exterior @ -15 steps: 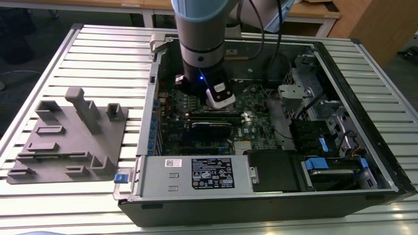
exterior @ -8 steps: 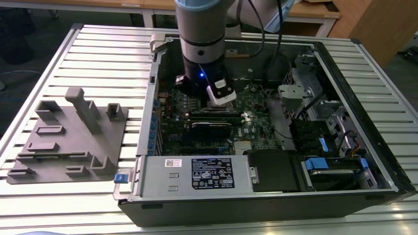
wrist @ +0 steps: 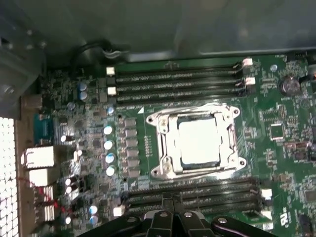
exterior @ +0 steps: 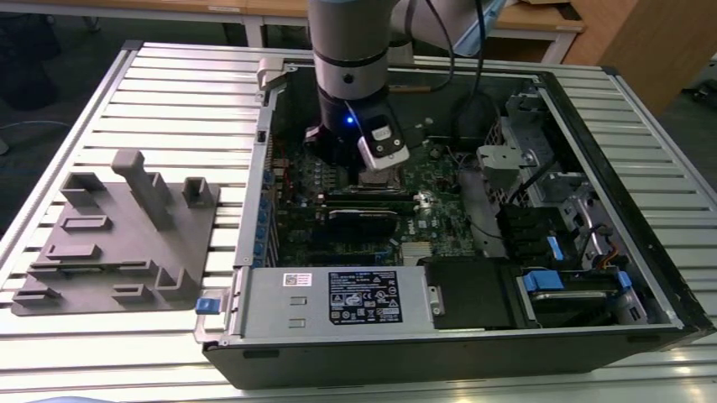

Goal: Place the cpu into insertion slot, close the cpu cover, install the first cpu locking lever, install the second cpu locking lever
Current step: 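Install the second cpu locking lever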

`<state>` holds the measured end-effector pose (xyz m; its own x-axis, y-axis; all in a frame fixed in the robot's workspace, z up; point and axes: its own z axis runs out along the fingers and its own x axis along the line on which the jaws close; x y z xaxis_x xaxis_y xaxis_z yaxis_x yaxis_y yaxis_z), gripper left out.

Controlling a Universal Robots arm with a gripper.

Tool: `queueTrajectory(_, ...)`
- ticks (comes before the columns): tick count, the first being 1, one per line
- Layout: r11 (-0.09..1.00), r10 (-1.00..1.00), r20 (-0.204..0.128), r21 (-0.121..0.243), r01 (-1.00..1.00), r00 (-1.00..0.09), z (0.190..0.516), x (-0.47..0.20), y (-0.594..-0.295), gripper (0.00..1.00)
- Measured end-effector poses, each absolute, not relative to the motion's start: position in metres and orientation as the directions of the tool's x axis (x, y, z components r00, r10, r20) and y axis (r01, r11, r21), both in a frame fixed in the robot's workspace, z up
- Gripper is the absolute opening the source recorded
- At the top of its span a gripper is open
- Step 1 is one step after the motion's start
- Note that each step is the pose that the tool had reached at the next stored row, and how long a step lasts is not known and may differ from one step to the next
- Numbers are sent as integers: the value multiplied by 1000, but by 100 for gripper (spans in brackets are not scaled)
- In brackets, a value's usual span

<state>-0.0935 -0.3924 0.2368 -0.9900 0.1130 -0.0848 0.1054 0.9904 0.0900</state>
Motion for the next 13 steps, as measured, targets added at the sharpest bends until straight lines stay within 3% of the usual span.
queueTrajectory(13,993,109,-89,49,105,-990,236,-72,-361,11)
